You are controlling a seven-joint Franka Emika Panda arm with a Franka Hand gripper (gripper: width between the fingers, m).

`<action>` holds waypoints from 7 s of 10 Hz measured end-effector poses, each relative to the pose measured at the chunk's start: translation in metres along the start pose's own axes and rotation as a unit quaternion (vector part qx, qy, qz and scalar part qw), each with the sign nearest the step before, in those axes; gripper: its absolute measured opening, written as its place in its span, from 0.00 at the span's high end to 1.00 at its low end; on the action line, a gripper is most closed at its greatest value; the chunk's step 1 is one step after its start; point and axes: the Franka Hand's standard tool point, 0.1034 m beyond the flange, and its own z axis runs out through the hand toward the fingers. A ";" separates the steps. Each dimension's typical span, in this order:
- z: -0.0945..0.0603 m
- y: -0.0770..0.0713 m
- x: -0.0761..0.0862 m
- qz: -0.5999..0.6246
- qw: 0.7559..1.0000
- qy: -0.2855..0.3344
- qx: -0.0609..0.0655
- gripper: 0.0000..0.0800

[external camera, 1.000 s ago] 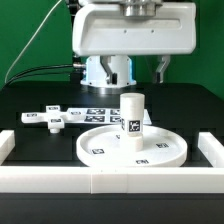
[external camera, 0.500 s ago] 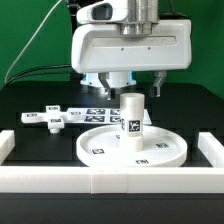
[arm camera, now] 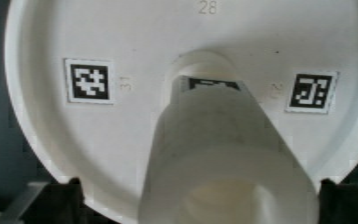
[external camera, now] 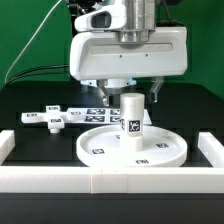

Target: Assemble round table

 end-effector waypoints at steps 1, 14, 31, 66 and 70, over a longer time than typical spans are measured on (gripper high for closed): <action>0.001 -0.001 0.000 -0.007 1.000 0.001 0.000 0.32; 0.003 -0.024 0.005 0.445 0.894 0.001 0.044 0.49; 0.008 -0.045 0.013 0.415 0.908 -0.004 0.051 0.19; 0.012 -0.020 0.012 -0.610 0.792 -0.020 0.006 0.49; 0.013 -0.024 0.012 -0.369 0.929 -0.025 0.003 0.49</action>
Offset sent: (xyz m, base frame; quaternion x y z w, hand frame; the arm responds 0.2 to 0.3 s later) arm 0.0000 0.0000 0.0000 0.0000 0.0000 0.0650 0.9979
